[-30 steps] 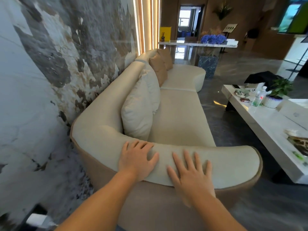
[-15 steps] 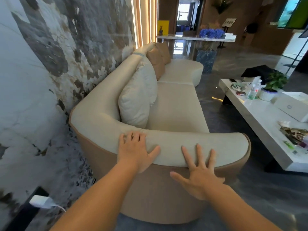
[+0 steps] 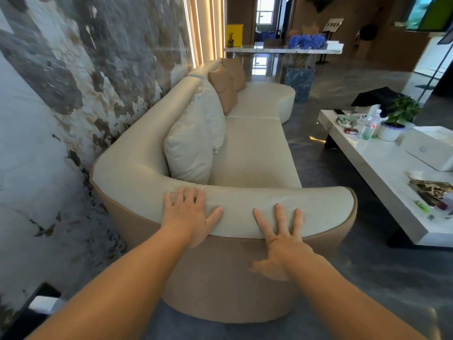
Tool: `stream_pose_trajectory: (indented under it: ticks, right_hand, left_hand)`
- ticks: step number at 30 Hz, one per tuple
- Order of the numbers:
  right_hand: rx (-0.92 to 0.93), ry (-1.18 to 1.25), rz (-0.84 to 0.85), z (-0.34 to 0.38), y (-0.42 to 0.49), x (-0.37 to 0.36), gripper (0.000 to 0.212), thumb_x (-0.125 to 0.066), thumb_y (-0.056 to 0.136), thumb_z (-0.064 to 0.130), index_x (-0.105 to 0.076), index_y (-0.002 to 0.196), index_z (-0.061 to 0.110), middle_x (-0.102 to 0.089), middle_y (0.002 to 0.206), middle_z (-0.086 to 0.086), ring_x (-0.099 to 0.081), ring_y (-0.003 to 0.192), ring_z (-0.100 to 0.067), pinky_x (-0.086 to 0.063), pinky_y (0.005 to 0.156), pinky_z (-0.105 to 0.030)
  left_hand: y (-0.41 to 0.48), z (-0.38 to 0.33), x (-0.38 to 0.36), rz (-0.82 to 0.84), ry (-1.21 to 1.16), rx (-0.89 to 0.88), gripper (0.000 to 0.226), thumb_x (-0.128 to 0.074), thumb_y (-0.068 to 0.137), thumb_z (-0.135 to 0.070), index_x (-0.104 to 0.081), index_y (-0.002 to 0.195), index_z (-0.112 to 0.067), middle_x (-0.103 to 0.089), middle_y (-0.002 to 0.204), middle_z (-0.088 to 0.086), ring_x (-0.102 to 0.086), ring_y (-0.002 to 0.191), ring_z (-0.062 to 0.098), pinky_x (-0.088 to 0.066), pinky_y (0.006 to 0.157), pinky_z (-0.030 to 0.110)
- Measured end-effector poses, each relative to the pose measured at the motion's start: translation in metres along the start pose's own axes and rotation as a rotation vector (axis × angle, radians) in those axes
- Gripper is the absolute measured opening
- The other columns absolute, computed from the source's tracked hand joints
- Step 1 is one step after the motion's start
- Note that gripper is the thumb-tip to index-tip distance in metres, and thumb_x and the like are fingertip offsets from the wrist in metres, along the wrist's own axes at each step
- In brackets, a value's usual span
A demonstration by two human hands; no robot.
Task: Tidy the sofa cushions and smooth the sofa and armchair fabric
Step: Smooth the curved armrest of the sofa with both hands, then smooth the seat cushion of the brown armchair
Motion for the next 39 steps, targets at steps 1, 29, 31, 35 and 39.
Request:
stream_pose_trajectory:
  ticks: [1,29,31,35,39]
  right_hand:
    - [0.001,0.007,0.028,0.0,-0.003,0.007,0.107,-0.06,0.079,0.058,0.031,0.137,0.058,0.045,0.152,0.009,0.043,0.136,-0.039,-0.029,0.111,-0.065]
    - [-0.347,0.271,0.089,-0.134,-0.644,0.207,0.032,-0.046,0.097,0.028,-0.061,0.114,0.006,-0.071,0.083,-0.002,-0.073,0.077,-0.025,-0.06,0.075,-0.038]
    - [-0.412,0.325,0.053,-0.153,-0.677,0.19,0.031,-0.049,0.096,0.032,-0.062,0.114,0.011,-0.07,0.082,-0.001,-0.072,0.076,-0.024,-0.058,0.072,-0.036]
    - [-0.525,0.346,0.038,-0.178,-0.725,0.131,0.039,-0.048,0.097,0.039,-0.065,0.115,0.009,-0.069,0.095,-0.006,-0.069,0.084,-0.028,-0.049,0.055,-0.025]
    - [-0.707,0.463,0.001,-0.184,-0.75,0.045,0.055,-0.039,0.095,0.057,-0.054,0.131,0.018,-0.056,0.134,-0.016,-0.051,0.122,-0.036,-0.046,0.1,-0.042]
  left_hand:
    - [-0.001,-0.001,0.004,0.1,-0.011,0.03,0.082,-0.007,0.088,-0.07,-0.018,0.149,-0.015,-0.021,0.158,0.01,-0.014,0.144,0.032,-0.013,0.114,0.06]
    - [-0.446,-0.293,0.441,0.34,-0.034,-0.698,0.036,-0.043,0.092,-0.032,-0.06,0.07,-0.01,-0.059,0.06,0.01,-0.067,0.064,0.032,-0.054,0.059,0.03]
    - [-0.471,-0.322,0.435,0.39,0.014,-0.803,0.035,-0.041,0.093,-0.035,-0.053,0.066,-0.016,-0.061,0.071,0.009,-0.066,0.075,0.031,-0.056,0.071,0.038]
    - [-0.514,-0.365,0.398,0.415,0.154,-1.0,0.024,-0.04,0.096,-0.039,-0.054,0.095,-0.019,-0.058,0.106,0.008,-0.057,0.091,0.029,-0.048,0.071,0.039]
    - [-0.55,-0.387,0.357,0.265,0.149,-1.238,0.038,-0.035,0.097,-0.046,-0.047,0.124,-0.022,-0.049,0.13,0.012,-0.046,0.118,0.036,-0.043,0.089,0.049]
Point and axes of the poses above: each hand's wrist, its own y-axis towards the middle knuckle, its own x-axis out of the back of the hand, z = x × y, the point moved 3 cm from there along y, towards the middle knuckle
